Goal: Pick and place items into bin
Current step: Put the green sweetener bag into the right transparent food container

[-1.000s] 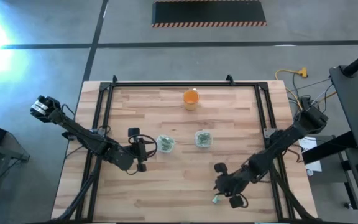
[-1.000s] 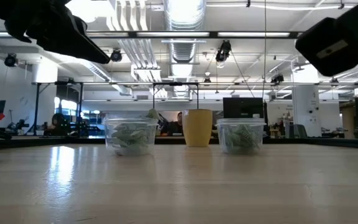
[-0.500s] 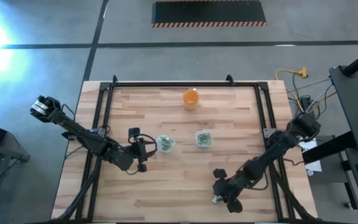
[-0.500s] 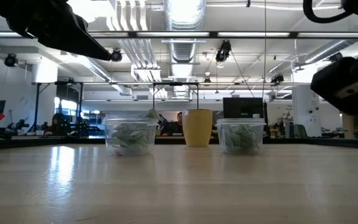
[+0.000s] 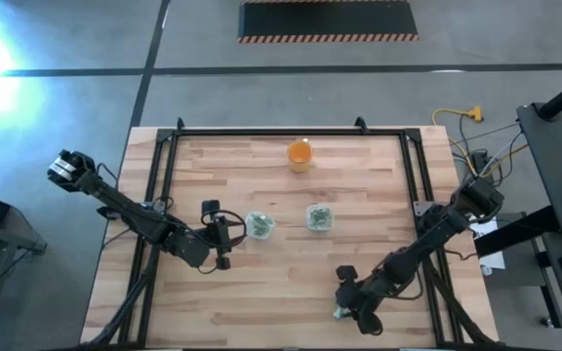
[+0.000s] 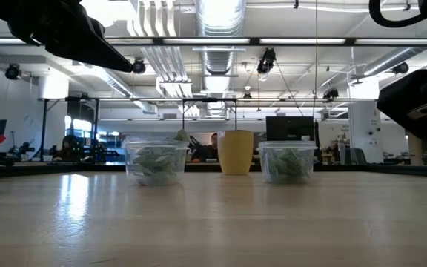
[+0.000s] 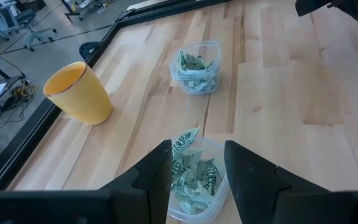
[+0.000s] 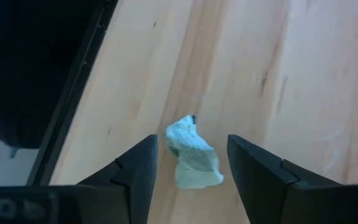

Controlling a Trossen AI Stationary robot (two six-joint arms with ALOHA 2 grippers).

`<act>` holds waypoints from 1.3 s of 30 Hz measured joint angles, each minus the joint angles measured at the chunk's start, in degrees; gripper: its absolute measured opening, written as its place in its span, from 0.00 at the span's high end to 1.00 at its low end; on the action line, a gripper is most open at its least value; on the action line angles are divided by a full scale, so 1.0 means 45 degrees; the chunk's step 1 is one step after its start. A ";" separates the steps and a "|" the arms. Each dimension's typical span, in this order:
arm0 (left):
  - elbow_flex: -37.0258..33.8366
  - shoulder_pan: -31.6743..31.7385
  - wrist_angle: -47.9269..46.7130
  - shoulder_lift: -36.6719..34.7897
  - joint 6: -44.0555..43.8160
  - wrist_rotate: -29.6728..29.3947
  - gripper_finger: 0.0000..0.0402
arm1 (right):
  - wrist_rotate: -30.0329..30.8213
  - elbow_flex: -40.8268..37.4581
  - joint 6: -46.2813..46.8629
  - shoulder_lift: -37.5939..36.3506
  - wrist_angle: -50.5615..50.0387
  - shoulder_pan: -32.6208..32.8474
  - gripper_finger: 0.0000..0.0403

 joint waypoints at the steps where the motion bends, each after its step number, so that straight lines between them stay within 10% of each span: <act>1: 0.0000 0.0000 -0.0002 0.0000 0.0000 -0.0003 0.67 | 0.0147 -0.0018 0.0005 0.0000 0.0015 0.0028 0.54; 25: -0.0005 0.0000 0.0311 0.0000 0.0000 0.0000 0.67 | 0.1032 -0.0059 0.0058 0.1260 0.0823 0.0523 0.56; 39: -0.0005 0.0005 0.0311 0.0000 0.0004 -0.0002 0.67 | 0.1014 -0.0069 -0.0019 0.1096 0.0434 0.0499 0.77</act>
